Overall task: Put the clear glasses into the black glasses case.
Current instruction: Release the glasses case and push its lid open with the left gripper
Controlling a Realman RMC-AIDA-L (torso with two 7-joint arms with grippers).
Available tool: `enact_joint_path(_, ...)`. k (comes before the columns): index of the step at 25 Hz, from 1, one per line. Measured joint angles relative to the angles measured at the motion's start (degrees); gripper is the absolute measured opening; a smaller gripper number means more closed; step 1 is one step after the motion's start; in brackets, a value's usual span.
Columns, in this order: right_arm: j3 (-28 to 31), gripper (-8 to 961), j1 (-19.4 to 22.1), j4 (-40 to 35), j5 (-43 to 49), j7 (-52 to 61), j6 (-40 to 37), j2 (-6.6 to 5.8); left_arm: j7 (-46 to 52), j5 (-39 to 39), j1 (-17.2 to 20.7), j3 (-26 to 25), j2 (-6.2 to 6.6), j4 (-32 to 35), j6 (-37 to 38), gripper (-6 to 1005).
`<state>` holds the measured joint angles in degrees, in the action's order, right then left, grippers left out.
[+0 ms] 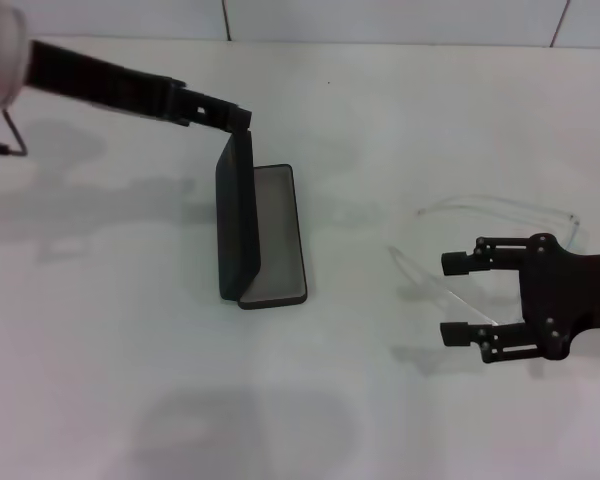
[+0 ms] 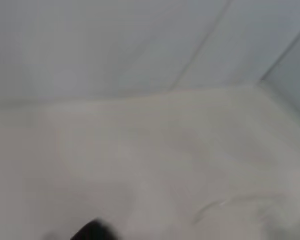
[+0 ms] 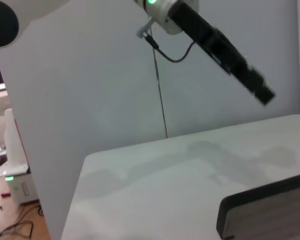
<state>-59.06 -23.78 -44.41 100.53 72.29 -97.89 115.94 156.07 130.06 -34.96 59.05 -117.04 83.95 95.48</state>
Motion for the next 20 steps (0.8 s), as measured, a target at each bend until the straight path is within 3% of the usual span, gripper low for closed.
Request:
enact_joint_path(3,-0.31,751,0.09,1.47,-2.18,-0.31,0.00,-0.01,7.27,11.77,-4.28,6.89,-0.09,0.81,0.01,887)
enact_joint_path(6,-0.51,751,-0.01,2.54,-2.64,-0.82,0.04,-0.01,9.32,19.47,-7.32,11.83,-1.91,-0.16,-0.02,887)
enact_joint_path(8,-0.55,751,-0.21,3.30,-3.11,-0.93,0.06,0.02,10.77,20.68,-7.62,15.37,-2.55,-0.49,-0.55,886)
enact_joint_path(13,-1.27,751,0.49,4.34,-5.94,-2.83,-0.13,0.08,14.98,22.44,-8.27,22.40,-2.63,-3.48,-4.24,885)
enact_joint_path(20,-1.76,751,1.60,4.42,-6.08,-4.08,0.40,-0.04,16.15,22.63,-11.13,23.84,-2.78,-10.61,-8.26,884)
